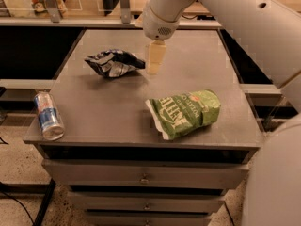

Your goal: Move blue chip bag near green jalapeno chip bag

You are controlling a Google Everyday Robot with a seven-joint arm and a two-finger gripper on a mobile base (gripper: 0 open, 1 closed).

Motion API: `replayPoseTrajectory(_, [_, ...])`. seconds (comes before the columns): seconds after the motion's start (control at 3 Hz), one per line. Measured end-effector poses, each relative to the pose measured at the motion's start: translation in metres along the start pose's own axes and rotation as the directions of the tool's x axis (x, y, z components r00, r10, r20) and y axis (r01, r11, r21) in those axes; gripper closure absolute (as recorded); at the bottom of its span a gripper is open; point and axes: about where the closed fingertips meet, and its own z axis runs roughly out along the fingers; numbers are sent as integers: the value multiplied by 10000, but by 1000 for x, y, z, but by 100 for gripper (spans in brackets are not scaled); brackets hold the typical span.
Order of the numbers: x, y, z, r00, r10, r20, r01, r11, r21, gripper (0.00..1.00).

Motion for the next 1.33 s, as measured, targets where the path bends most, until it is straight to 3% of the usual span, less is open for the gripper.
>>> replayPoseTrajectory(0.67, [-30,-29,58,9963,338,785,-321,9992,-224,0])
replayPoseTrajectory(1.33, [-56,-32,90,9875,629,1445,-536,9963,-679,41])
